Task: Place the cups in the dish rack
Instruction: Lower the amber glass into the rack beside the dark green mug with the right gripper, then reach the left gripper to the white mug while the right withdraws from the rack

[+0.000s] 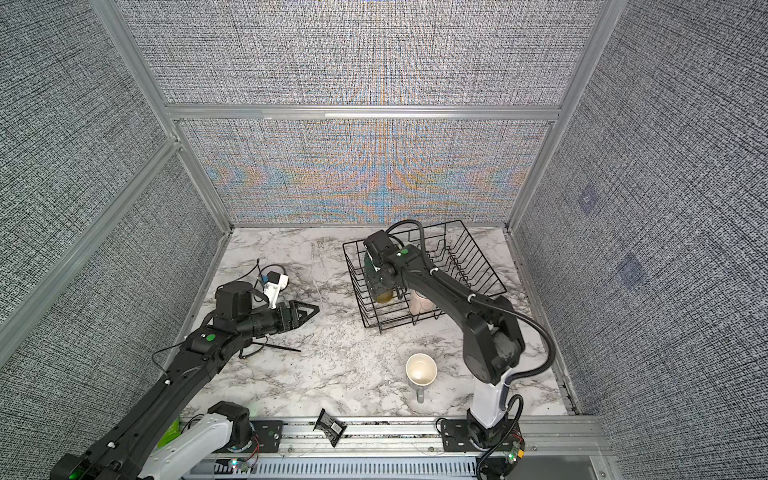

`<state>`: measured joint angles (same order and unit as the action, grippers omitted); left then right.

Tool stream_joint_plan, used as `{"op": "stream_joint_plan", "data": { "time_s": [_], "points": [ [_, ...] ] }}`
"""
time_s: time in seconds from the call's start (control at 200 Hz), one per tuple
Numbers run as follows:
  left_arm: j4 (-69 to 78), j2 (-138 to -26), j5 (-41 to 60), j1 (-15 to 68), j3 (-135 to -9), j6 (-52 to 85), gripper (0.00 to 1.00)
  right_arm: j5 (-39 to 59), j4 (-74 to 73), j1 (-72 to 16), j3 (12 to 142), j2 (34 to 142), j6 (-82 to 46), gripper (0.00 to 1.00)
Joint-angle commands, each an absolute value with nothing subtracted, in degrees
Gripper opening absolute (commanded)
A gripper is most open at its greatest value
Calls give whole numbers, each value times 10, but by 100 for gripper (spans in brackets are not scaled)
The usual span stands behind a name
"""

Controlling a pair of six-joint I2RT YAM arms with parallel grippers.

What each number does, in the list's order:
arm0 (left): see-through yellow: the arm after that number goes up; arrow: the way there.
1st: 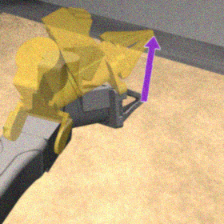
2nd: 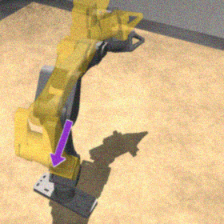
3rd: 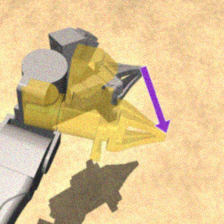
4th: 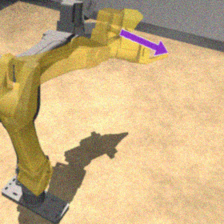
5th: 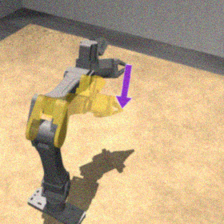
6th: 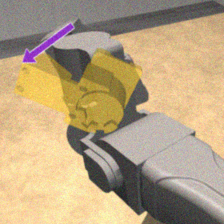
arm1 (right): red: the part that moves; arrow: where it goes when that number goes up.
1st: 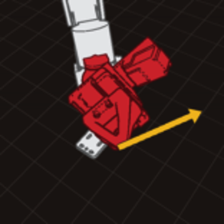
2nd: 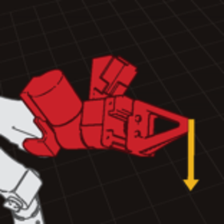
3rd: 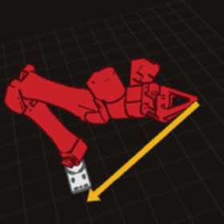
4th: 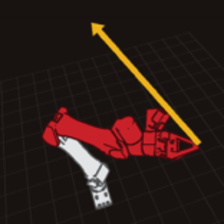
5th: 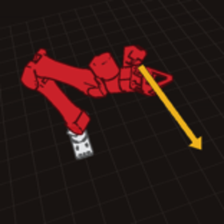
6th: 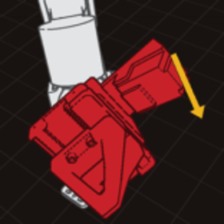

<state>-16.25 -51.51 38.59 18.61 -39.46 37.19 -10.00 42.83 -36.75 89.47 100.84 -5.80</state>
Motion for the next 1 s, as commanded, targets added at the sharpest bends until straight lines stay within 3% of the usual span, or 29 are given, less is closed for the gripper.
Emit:
{"op": "stream_joint_plan", "data": {
  "time_s": [0.0, 0.155, 0.435, 0.63, 0.845, 0.995],
  "points": [
    [-136, -512, 384, 204, -413, 347, 70, -120, 346, -367, 853, 937, -58, 78],
    [-131, -545, 339, 301, -445, 307, 70, -196, 209, -362, 738, 807, -56, 78],
    [-152, -663, 212, 500, -535, 220, 72, -246, -124, -325, 456, 566, -47, 99],
    [-212, -804, 106, 624, -648, 143, 74, -284, -97, -268, 393, 487, -161, 99],
    [-296, -954, 32, 671, -760, 143, 73, -247, -26, -195, 382, 452, -241, 99],
    [-341, -1020, 32, 686, -812, 131, 73, -233, -33, -169, 363, 428, -243, 99]
  ]
}}
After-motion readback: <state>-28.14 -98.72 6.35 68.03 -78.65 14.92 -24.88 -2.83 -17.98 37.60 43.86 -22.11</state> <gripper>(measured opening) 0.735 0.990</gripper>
